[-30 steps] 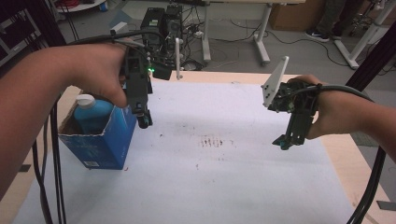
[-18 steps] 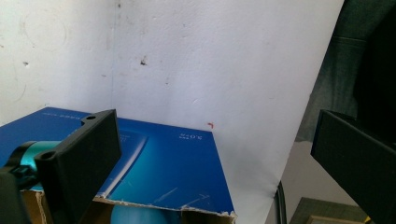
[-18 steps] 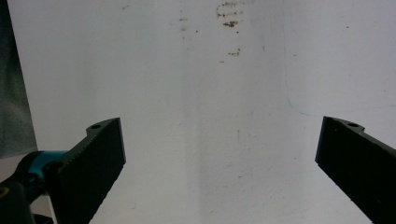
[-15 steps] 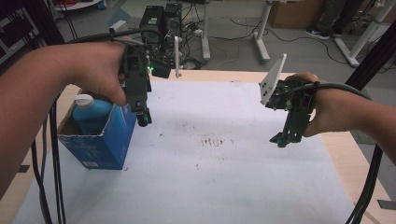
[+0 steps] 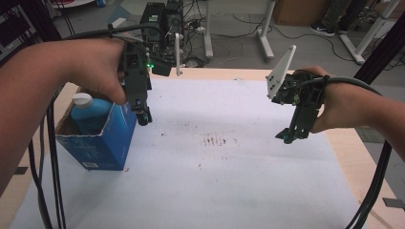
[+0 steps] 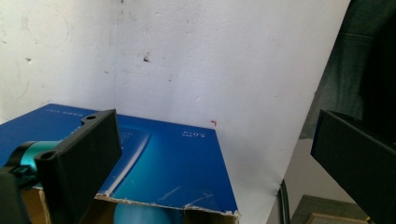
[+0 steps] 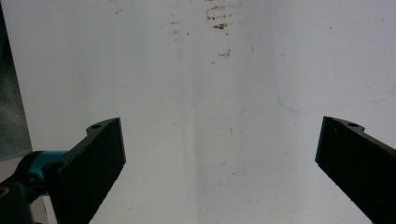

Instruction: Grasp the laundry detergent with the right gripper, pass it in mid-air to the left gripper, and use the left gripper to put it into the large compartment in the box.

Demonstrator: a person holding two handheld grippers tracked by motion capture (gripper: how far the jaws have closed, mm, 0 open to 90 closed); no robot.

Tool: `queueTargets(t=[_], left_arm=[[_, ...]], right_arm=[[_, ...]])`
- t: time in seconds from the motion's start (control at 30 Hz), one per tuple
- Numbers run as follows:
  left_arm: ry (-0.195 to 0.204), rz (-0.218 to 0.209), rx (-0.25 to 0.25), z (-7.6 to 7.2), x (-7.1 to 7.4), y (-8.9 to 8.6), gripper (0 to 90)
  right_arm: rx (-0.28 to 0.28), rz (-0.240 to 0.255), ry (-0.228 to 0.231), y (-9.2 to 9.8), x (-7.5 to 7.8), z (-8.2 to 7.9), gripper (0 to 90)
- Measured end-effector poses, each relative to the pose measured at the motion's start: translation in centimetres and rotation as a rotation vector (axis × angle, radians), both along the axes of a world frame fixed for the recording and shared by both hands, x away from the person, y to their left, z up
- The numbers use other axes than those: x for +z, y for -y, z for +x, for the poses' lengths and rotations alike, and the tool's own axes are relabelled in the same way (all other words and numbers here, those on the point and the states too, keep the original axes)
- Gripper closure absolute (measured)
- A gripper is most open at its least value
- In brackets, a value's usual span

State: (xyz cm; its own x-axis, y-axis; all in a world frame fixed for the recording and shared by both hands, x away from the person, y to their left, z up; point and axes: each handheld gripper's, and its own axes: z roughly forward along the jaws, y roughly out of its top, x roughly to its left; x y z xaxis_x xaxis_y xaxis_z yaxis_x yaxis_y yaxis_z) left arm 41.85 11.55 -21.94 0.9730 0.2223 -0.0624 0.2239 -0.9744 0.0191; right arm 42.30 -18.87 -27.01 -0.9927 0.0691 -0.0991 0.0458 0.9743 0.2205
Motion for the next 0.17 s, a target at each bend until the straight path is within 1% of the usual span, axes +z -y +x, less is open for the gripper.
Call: queueTargets(t=[0.17], left_arm=[[-0.001,-0.009,-0.007,-0.36,0.18,0.20,1.6]], right_arm=[[-0.001,-0.008,0.004,-0.01,0.15,-0.41,0.7]])
